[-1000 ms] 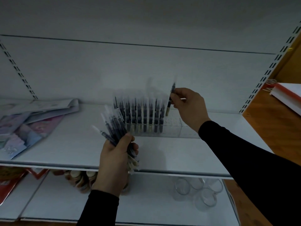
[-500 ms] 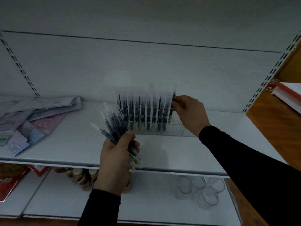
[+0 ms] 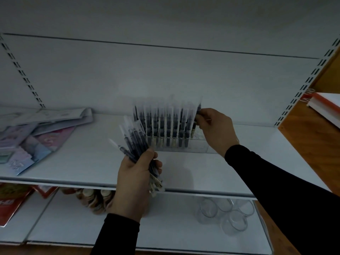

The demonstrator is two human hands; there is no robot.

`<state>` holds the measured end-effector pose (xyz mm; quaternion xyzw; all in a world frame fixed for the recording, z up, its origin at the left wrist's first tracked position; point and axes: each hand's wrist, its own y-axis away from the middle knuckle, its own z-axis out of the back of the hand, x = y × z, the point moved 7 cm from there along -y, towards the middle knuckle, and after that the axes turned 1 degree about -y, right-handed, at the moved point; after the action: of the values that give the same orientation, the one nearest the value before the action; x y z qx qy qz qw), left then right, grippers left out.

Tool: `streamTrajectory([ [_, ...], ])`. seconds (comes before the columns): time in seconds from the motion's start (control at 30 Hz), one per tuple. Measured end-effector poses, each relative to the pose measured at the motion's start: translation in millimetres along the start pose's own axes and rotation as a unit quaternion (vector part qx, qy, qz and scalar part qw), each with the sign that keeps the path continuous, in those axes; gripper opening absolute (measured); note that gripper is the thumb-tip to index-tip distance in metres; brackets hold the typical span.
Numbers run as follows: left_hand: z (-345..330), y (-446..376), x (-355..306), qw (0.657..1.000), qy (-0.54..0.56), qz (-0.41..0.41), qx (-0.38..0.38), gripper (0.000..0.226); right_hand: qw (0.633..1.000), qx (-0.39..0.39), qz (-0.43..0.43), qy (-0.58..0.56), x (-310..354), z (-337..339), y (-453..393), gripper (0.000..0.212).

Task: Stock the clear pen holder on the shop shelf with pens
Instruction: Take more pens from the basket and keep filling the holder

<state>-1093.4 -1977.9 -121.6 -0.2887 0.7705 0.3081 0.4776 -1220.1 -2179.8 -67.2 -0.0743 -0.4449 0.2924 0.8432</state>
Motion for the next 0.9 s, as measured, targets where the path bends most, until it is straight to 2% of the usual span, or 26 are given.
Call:
streamTrajectory([
  [0.2, 0.0, 1.3, 1.9, 1.000, -0.003, 0.013, 0.000, 0.015, 0.999, 0.004, 0.020, 0.026, 5.2, -0.4, 1.1, 0.021],
  [0.43, -0.9, 1.7, 2.3, 1.000, -0.004, 0.015, 0.003, 0.014, 1.000, 0.025, -0.015, -0.007, -3.5, -5.6, 3.5, 0.019],
  [0.7, -1.6, 1.5, 6.0, 1.000, -0.014, 0.017, 0.011, 0.015, 0.998, 0.035, -0.003, 0.049, -1.7, -8.3, 5.9, 0.021],
  [0.8, -8.4, 5.1, 6.5, 1.000, -0.012, 0.016, 0.022, 0.010, 0.999, 0.009, -0.023, 0.038, -0.1, 1.5, 13.6, 0.026],
  [0.9, -16.0, 10.1, 8.6, 0.999, -0.009, 0.022, 0.038, 0.006, 0.998, -0.052, -0.042, -0.013, 5.2, 17.9, 30.6, 0.018],
])
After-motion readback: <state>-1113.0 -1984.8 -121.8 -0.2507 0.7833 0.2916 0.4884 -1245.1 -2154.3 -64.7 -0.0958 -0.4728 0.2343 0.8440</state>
